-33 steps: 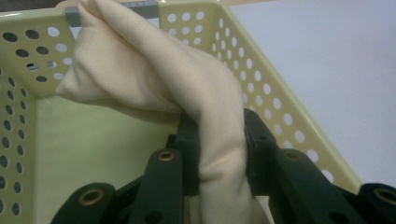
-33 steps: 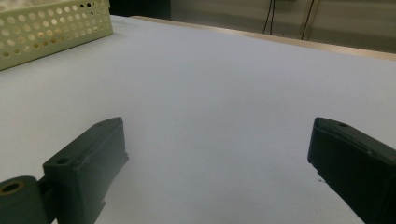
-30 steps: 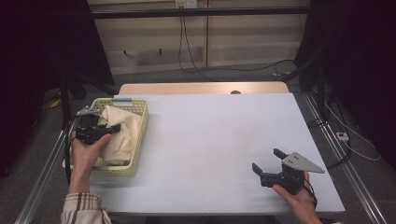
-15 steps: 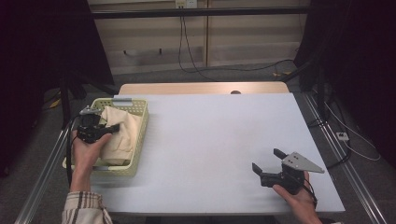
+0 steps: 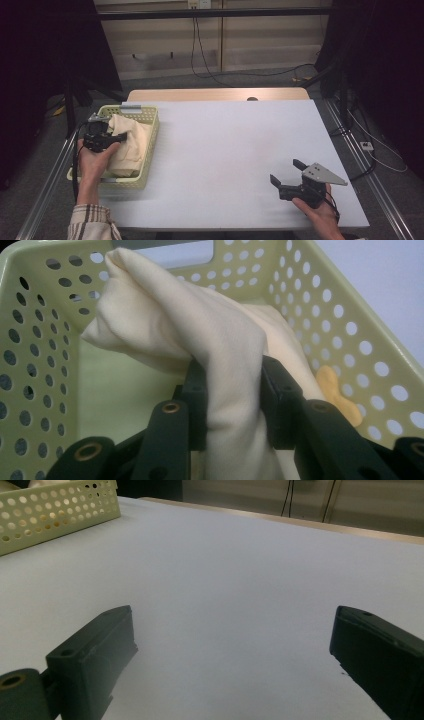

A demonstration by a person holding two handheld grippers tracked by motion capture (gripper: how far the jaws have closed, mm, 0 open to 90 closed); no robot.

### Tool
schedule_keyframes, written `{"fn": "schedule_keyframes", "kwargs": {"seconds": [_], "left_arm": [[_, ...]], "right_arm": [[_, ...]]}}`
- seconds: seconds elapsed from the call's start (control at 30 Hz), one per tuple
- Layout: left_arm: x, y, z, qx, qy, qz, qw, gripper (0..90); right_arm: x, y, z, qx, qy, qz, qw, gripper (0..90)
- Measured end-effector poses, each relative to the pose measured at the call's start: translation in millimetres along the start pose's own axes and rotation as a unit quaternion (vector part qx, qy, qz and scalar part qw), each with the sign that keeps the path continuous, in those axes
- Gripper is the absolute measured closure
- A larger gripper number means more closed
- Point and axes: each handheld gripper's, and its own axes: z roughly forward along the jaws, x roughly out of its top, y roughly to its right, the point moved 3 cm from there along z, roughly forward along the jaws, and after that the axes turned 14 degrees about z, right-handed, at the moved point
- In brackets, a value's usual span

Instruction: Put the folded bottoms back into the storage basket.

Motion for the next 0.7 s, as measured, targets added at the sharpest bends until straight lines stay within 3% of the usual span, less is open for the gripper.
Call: {"fn": "schedule_keyframes", "kwargs": {"seconds": [0.37,0.7], "left_arm": [[-2.5,-1.3,3.3,0.016,-0.013,-0.008,0.9998,62.3],[-5.0,-2.0,10.2,0.013,-0.037,-0.025,0.9989,41.9]], "right_arm": [[0.0,0.0,-0.1,0.0,-0.001,0.0,1.0,4.2],[0.0,-0.1,-0.3,0.0,-0.001,0.0,1.0,4.2]]}}
